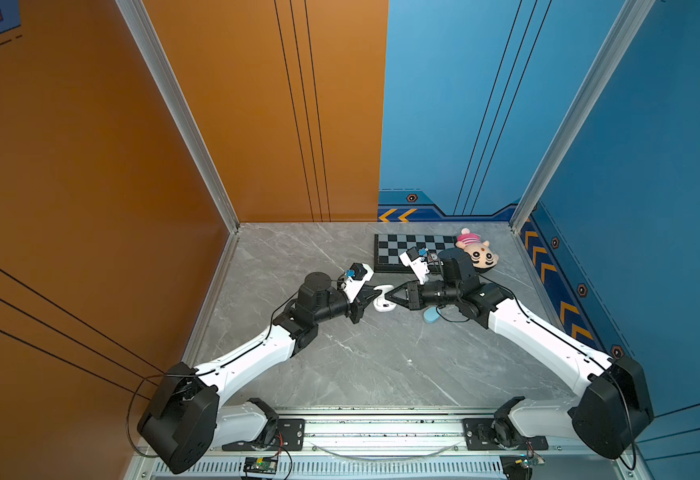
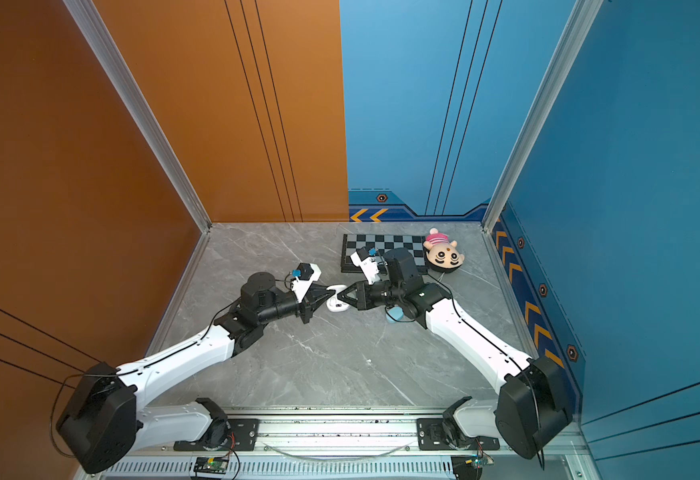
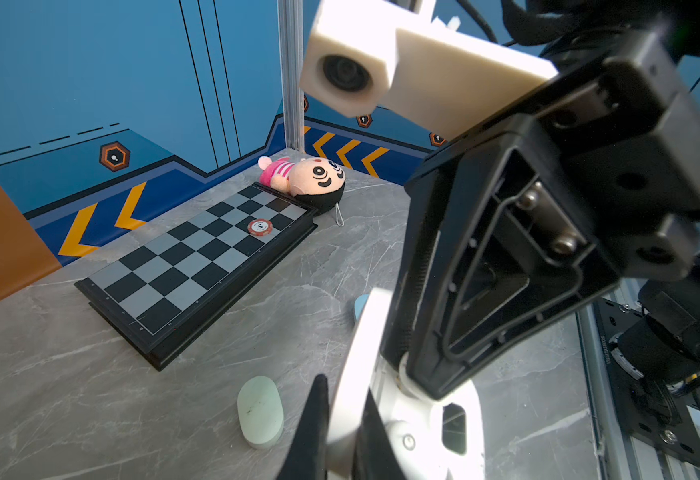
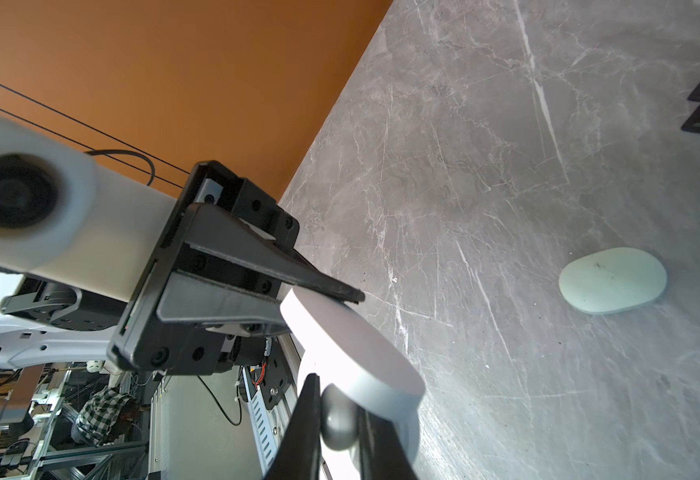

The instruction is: Insert the wireless bluetooth earbuds into the charging case

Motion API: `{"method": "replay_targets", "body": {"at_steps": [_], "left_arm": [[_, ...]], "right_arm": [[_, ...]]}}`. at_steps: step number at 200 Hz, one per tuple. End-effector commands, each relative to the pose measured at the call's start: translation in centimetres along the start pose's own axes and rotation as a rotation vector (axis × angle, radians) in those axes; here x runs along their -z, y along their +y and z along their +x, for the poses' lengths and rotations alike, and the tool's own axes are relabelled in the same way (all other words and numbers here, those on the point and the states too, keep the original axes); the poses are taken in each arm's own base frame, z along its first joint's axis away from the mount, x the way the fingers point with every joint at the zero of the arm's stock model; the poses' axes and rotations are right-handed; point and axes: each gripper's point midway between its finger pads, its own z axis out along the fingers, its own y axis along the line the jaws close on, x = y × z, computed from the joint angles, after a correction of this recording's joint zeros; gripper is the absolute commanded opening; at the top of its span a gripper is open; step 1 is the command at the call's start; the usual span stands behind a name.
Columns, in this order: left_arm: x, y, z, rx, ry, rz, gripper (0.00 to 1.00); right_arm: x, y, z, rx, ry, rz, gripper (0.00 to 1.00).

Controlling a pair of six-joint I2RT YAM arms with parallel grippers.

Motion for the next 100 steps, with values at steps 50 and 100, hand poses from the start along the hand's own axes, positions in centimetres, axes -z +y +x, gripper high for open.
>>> {"method": "replay_targets", "body": {"at_steps": [50, 100], "left_arm": [[0.4, -1.6, -3.2, -0.036, -0.081, 0.044, 0.00], [0.3, -1.8, -3.0, -0.035, -0.076, 0.050, 0.00]], "right_arm": [[0.6, -1.1, -0.7, 0.006, -0.051, 0.046, 0.20], [1.6, -1.0, -2.2, 0.031, -0.105, 0.079, 0.34]]}}
